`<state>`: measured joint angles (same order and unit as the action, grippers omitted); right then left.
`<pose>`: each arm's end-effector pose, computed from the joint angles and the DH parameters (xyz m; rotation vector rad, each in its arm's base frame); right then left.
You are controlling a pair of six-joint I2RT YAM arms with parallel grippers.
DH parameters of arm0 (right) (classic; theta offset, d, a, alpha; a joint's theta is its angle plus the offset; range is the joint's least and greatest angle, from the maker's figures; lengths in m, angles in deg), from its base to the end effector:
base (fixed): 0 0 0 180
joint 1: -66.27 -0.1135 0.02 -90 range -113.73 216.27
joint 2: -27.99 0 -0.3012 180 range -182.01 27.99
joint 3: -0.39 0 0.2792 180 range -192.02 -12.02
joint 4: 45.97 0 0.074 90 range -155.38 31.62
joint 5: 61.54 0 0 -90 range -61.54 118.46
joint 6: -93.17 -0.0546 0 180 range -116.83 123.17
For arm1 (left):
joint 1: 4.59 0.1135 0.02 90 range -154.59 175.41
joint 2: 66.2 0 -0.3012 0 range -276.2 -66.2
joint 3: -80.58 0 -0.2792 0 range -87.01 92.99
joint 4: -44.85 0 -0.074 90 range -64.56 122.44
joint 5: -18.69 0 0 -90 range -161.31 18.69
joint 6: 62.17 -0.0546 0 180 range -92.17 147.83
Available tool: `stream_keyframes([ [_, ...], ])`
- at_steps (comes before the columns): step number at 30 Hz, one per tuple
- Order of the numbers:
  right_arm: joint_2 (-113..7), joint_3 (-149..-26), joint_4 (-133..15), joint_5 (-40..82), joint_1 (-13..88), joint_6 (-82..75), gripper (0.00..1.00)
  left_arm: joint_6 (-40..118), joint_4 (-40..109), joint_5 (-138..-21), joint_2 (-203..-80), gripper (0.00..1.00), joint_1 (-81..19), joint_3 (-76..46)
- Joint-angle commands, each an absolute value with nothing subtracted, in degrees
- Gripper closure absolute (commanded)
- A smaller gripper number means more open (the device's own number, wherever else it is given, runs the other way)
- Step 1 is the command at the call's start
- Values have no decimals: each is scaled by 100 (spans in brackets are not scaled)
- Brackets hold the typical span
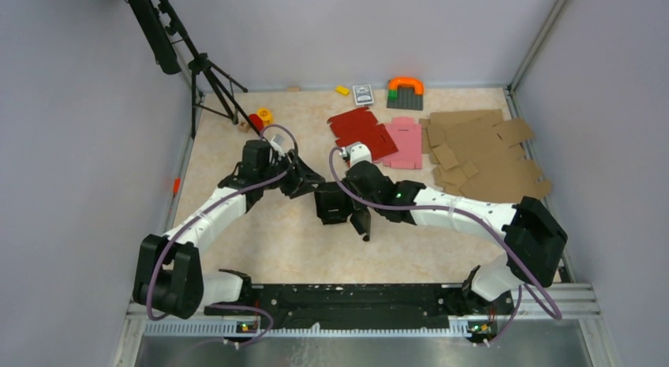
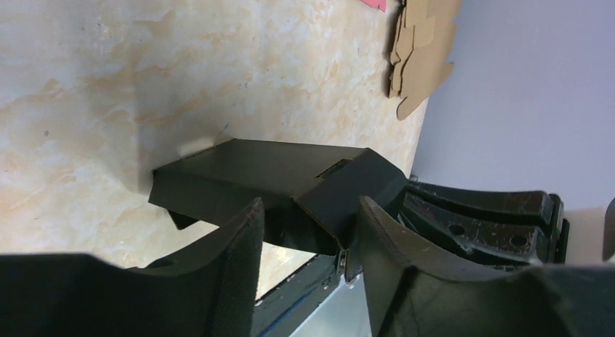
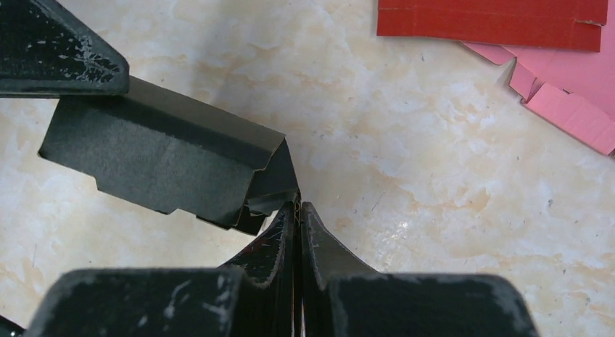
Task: Fold the paper box
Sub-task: Fold the paper box at the center of the board.
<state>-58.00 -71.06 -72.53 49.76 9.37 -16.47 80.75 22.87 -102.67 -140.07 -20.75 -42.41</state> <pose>0.2150 0.2935 0.2618 -0.5338 2.1826 0.2999 0.2778 -0.1101 0.2462 -0.4549 2.4011 -1.2174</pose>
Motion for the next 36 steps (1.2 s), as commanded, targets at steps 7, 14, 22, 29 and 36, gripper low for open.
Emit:
stream_keyframes([
  [7, -5983, -7366, -7424, 4913, 831, -1712, 100, 8231, 3029, -10463, -13747, 64, -2082, -4660],
  [14, -5998, -7456, -7450, 4845, 830, -1820, 100, 8229, 3110, -10454, -13686, 54, -2149, -4726],
  [22, -6032, -7456, -7471, 4909, 787, -1817, 100, 8145, 2788, -10495, -13405, 24, -2162, -4740],
  [29, -6025, -7433, -7427, 4881, 776, -1819, 100, 8296, 2905, -10656, -13432, 20, -2192, -4891],
  [36, -6036, -7450, -7437, 4918, 736, -1825, 100, 8430, 3082, -10621, -13533, 31, -2325, -4932],
])
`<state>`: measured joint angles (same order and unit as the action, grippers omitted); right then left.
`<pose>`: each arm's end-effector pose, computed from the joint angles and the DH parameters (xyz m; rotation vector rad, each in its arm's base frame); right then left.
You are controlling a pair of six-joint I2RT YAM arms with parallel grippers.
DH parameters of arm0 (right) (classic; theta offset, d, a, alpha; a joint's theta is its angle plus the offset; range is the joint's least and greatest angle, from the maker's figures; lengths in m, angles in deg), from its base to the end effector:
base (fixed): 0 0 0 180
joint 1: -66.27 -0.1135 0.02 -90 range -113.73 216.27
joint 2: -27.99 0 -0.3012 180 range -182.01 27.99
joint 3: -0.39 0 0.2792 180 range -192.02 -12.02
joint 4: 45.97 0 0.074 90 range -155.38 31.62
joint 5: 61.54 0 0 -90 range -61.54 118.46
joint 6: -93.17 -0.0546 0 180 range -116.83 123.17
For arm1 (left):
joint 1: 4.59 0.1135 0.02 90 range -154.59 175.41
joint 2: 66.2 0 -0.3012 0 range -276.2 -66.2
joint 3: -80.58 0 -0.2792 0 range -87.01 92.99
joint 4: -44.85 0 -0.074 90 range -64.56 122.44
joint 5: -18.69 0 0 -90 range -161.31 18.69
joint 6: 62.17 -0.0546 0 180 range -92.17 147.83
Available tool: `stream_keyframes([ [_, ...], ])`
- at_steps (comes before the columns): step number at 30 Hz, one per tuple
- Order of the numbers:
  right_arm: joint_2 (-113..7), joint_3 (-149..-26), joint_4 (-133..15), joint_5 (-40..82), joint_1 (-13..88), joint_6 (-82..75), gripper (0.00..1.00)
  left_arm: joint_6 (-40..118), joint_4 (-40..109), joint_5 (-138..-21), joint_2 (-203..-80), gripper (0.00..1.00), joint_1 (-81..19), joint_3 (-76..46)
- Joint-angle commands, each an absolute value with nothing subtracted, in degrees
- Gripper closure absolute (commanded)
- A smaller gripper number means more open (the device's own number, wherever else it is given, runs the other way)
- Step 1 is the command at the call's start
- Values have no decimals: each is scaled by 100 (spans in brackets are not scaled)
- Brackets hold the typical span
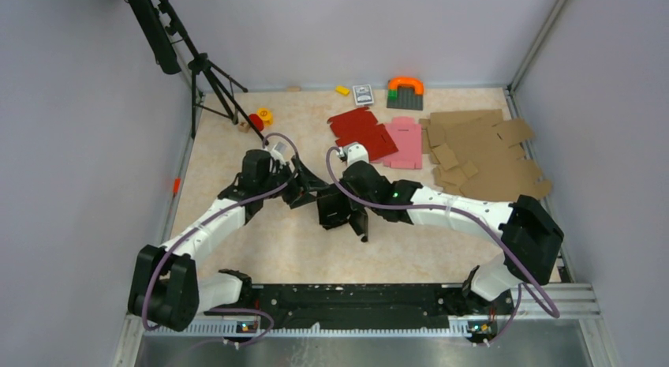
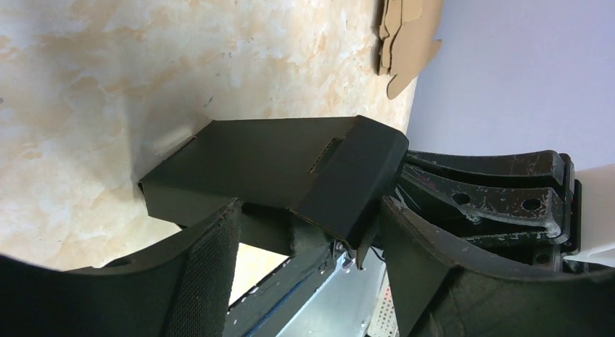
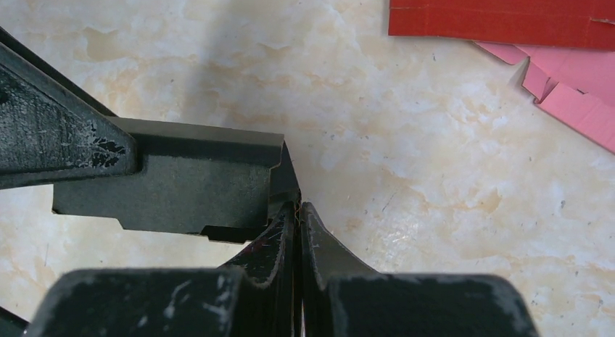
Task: Fold the paper box
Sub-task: Fold the paper box at the center of the board.
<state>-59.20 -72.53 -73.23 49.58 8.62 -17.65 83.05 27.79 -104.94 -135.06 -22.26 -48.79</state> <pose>0.2143 0.3015 0.2627 -0.5313 2.1931 0.3156 0.2520 -0.1120 0.2381 -0.4128 2.3682 -1.3073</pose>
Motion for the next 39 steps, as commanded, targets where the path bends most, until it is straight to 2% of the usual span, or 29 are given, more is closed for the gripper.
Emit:
stream_keyframes([
  [1, -6049, -7450, -7440, 4914, 738, -1829, 100, 8434, 3085, -10589, -13526, 31, -2349, -4939],
  [12, -6091, -7486, -7431, 4958, 696, -1980, 100, 8469, 3134, -10268, -13507, 35, -2737, -4948],
  [21, -6013, -7287, -7210, 4914, 681, -2139, 100, 8370, 3146, -10060, -13592, 51, -2930, -4966],
  [25, -5951, -7143, -7071, 4841, 680, -2164, 100, 8291, 3107, -9926, -13623, 54, -2986, -4975],
  [35, -5705, -6980, -7140, 4736, 692, -1944, 87, 8115, 2995, -9836, -13707, 55, -3031, -4932],
  [39, -5531, -6848, -7143, 4855, 689, -1791, 85, 8105, 2968, -9938, -13620, 53, -3029, -4915],
])
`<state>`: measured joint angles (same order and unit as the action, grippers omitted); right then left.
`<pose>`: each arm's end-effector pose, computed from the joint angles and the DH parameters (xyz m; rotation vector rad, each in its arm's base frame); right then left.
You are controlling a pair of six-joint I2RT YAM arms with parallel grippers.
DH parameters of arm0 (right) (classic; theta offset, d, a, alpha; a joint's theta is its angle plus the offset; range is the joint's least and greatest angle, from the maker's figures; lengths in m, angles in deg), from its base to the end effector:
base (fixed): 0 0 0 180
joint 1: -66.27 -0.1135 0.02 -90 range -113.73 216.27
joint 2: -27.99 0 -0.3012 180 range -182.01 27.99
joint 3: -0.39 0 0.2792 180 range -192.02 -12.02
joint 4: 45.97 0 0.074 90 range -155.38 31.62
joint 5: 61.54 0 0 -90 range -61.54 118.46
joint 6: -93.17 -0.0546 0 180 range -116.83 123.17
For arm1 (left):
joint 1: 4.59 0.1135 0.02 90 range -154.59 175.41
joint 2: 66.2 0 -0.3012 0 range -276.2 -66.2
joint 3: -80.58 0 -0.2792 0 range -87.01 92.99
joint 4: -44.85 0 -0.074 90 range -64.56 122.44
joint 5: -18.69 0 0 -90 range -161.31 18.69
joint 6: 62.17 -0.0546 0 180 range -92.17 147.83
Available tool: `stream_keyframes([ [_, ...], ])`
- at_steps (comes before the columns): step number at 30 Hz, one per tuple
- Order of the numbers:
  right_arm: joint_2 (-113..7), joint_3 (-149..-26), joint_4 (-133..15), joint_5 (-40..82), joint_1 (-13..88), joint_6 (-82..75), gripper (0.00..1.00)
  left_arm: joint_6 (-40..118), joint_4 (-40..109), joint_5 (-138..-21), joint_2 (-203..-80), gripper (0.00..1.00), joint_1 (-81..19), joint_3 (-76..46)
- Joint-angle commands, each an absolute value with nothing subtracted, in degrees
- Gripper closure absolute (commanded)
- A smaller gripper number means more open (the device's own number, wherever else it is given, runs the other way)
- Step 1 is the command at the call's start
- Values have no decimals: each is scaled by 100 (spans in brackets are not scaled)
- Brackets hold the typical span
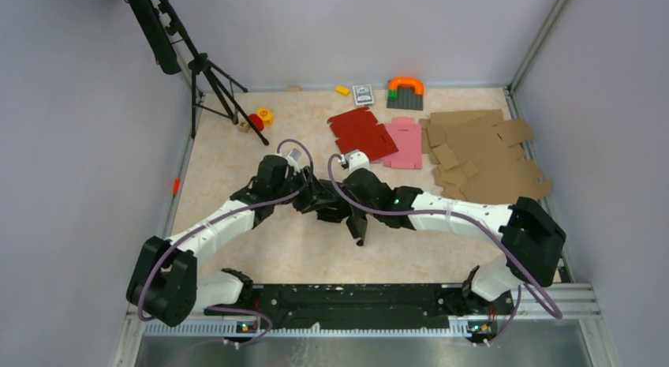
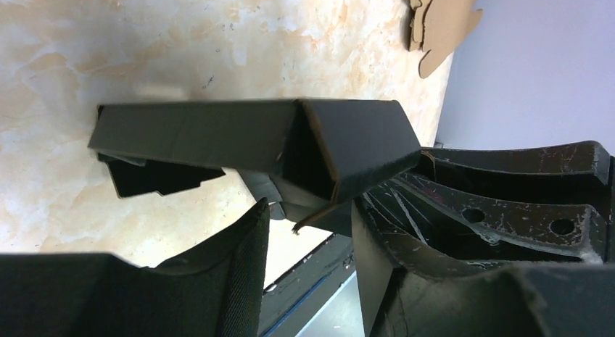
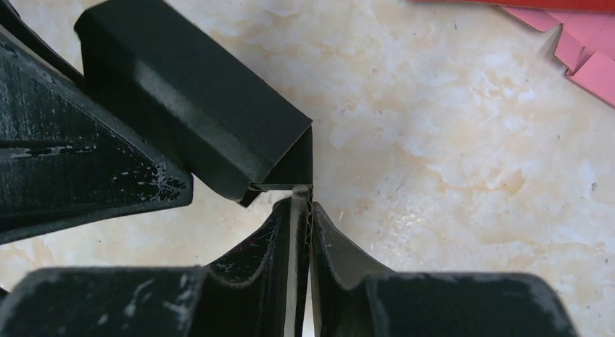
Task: Fold the paper box
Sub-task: Fold the paper box at the center of the board.
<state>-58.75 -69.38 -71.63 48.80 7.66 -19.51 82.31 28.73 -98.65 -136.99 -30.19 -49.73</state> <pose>0.2048 0.2992 0.2479 -0.5313 2.2189 0.3403 0.2407 -0.1431 0.2233 -0.3233 2.4367 -1.2334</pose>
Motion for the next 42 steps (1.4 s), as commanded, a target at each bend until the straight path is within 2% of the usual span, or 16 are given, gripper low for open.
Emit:
stream_keyframes([
  [1, -5517, -6840, -7158, 4902, 688, -1765, 85, 8090, 2898, -9946, -13529, 52, -3033, -4899],
  [4, -5538, -6877, -7217, 4977, 694, -1722, 86, 7899, 2474, -9848, -13216, 43, -3032, -4741],
  [8, -5585, -6906, -7210, 4935, 689, -1693, 86, 7649, 1862, -9682, -12852, 20, -3022, -4505],
  [11, -5585, -6910, -7168, 4883, 694, -1671, 86, 7630, 1720, -9547, -12629, 11, -3011, -4443],
  [15, -5585, -6933, -7186, 4867, 694, -1660, 87, 7687, 1774, -9539, -12539, 8, -2999, -4328],
  [18, -5572, -6934, -7198, 4877, 694, -1646, 87, 7714, 1828, -9408, -12618, 2, -2933, -4202],
  [24, -5575, -6882, -7127, 4880, 689, -1696, 87, 8487, 1870, -8944, -12985, 1, -2686, -3958],
  [27, -5579, -6871, -7065, 4863, 690, -1713, 88, 9112, 2611, -9172, -13190, 2, -2683, -4240],
  [30, -5607, -6891, -7036, 4847, 691, -1711, 88, 9405, 3168, -9403, -13465, 9, -2683, -4389],
  [35, -5650, -6922, -7055, 4825, 694, -1726, 89, 9399, 3506, -9445, -13561, 28, -2684, -4566],
  [38, -5703, -6987, -7117, 4886, 692, -1804, 89, 9332, 3566, -9419, -13510, 46, -2684, -4716],
  [41, -5797, -7071, -7169, 4926, 694, -1927, 90, 9344, 3705, -9407, -13471, 57, -2695, -4937],
  [42, -5812, -7078, -7158, 4937, 693, -1996, 89, 9348, 3735, -9402, -13467, 58, -2699, -5004],
])
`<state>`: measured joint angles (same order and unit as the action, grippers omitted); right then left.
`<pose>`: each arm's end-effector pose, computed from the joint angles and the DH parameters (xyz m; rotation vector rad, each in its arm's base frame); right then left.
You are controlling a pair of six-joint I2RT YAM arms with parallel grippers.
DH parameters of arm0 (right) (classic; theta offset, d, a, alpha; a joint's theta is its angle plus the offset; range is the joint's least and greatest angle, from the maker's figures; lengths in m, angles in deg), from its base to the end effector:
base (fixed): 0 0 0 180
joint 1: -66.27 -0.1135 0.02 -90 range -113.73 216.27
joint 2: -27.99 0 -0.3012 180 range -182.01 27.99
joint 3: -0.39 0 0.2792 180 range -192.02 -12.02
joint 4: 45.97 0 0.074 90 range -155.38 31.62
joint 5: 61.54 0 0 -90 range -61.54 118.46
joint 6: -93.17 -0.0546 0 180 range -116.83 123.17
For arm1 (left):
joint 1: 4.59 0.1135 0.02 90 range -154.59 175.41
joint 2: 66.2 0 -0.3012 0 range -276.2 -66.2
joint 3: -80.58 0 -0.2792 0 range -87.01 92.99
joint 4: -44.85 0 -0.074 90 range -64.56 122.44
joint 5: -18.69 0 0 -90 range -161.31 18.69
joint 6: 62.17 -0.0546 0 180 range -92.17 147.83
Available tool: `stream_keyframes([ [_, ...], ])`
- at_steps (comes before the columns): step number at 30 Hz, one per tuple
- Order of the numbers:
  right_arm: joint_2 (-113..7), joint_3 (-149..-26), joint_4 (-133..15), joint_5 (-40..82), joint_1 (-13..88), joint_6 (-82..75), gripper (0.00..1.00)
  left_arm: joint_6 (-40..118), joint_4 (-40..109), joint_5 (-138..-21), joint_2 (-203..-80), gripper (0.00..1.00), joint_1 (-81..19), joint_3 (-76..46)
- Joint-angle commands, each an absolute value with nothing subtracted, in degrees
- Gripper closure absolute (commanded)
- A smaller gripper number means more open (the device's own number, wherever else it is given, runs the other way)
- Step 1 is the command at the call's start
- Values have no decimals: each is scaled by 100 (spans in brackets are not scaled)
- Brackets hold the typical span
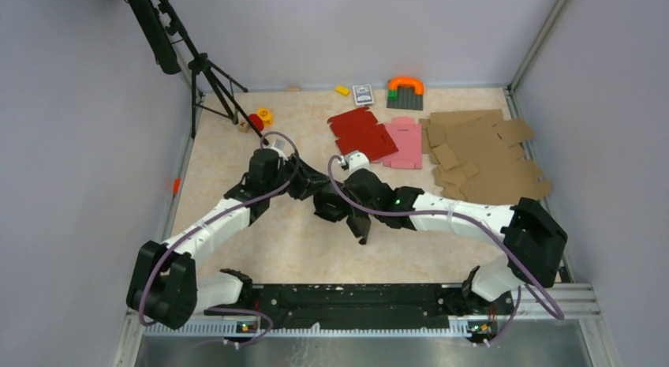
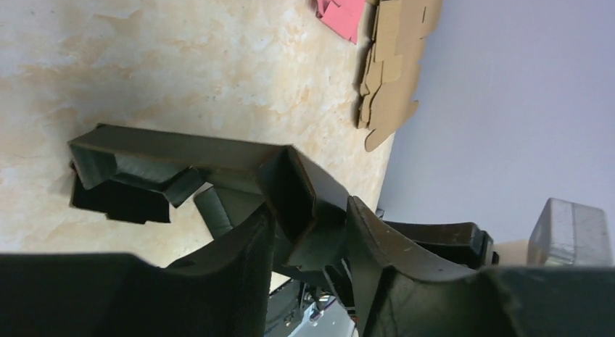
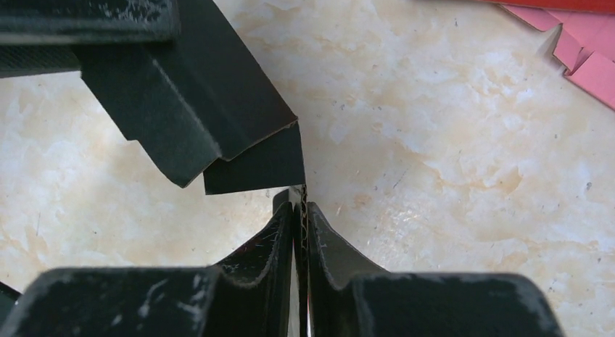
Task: Fold the paper box
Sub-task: Fold the paper box at the center of the board.
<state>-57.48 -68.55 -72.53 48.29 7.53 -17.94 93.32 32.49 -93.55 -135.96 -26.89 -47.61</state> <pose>0.2003 0.2942 0.2487 -0.5726 2.2177 0.3298 0.2595 -0.1288 0.2472 -0.6144 2.2673 -1.2592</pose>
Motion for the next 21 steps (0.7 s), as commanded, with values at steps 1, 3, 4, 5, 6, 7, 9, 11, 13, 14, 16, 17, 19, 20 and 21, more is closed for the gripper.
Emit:
stream_keyframes([
  [1, -5816, -7089, -7136, 4947, 688, -2085, 88, 9348, 3780, -9407, -13474, 61, -2697, -5067],
  [3, -5834, -7103, -7079, 4979, 689, -2262, 86, 9367, 3913, -9437, -13476, 64, -2698, -5204],
  [4, -5856, -7125, -7070, 5012, 694, -2384, 86, 9385, 4028, -9456, -13476, 66, -2707, -5313],
  [5, -5878, -7155, -7065, 5066, 694, -2513, 85, 9398, 4109, -9447, -13470, 66, -2721, -5377],
  [6, -5916, -7201, -7093, 5137, 695, -2661, 84, 9408, 4166, -9431, -13462, 66, -2743, -5448],
  [7, -5954, -7252, -7133, 5202, 693, -2796, 83, 9417, 4227, -9409, -13450, 66, -2760, -5501],
  [9, -6037, -7335, -7180, 5272, 689, -3015, 83, 9419, 4282, -9355, -13426, 66, -2791, -5592],
  [11, -6091, -7346, -7144, 5255, 694, -3120, 83, 9417, 4338, -9336, -13402, 65, -2795, -5667],
  [13, -6118, -7345, -7101, 5241, 690, -3185, 84, 9403, 4376, -9353, -13389, 65, -2805, -5702],
  [14, -6129, -7341, -7092, 5265, 690, -3202, 85, 9395, 4373, -9362, -13385, 64, -2804, -5706],
  [16, -6138, -7345, -7088, 5318, 691, -3242, 88, 9385, 4391, -9386, -13384, 62, -2805, -5721],
  [17, -6137, -7345, -7077, 5349, 694, -3258, 89, 9379, 4413, -9408, -13391, 62, -2803, -5721],
  [19, -6136, -7356, -7079, 5420, 694, -3330, 93, 9375, 4433, -9453, -13409, 62, -2805, -5721],
  [20, -6126, -7361, -7076, 5445, 688, -3360, 94, 9381, 4461, -9487, -13409, 62, -2801, -5721],
  [21, -6114, -7363, -7065, 5470, 694, -3377, 96, 9391, 4488, -9507, -13418, 62, -2803, -5721],
])
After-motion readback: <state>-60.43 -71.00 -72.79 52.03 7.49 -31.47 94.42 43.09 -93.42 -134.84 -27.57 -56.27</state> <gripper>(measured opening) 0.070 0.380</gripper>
